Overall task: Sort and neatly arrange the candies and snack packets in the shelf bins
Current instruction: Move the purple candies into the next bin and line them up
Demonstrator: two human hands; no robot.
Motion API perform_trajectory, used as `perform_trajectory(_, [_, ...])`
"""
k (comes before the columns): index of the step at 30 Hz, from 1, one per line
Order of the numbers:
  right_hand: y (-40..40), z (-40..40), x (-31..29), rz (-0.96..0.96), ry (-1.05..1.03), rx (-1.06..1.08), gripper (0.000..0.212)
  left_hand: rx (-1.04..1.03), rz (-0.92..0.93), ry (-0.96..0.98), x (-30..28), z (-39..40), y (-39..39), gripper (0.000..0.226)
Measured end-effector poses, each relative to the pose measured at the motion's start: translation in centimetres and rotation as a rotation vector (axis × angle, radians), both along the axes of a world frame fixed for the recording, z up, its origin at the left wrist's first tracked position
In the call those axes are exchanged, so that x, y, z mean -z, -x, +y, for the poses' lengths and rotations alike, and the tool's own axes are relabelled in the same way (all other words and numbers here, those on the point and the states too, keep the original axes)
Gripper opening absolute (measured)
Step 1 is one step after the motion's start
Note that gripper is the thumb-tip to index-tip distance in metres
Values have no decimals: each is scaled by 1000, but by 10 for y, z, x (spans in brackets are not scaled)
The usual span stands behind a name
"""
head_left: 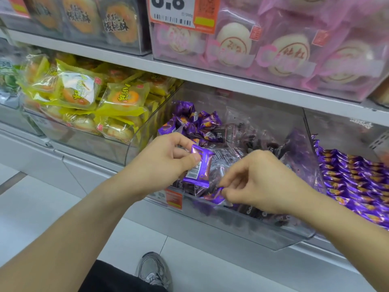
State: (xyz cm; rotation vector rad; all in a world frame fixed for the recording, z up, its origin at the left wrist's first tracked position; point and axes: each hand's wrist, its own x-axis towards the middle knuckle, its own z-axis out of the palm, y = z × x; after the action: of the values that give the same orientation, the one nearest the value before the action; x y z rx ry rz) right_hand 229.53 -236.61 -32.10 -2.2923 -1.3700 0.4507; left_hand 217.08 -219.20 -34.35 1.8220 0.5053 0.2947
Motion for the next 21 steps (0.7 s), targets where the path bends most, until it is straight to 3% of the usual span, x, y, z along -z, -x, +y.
perform_trajectory(3, [-10,-21,-18,192,-204,124,9,-40,-30,135,-7,-9,-4,5])
perform_trajectory(7, [-17,-54,-39,328,-427,210,9,-13,-77,349,-18,-31,-15,19])
perform_trajectory(12, [-27,-80,-29,39,-598,402,4,-26,-122,271,-25,-63,-36,21])
perform_trajectory(15, [-27,-96,-16,-25,-607,445,3,39,-164,354,-33,-89,-47,21])
perform_trajectory(18, [-24,-112,-10,300,-783,509,7,133,-211,389,-41,-112,-60,25])
perform_trajectory(21, [-32,-132,-11,661,-955,623,10,192,-274,263,-42,-129,-75,22])
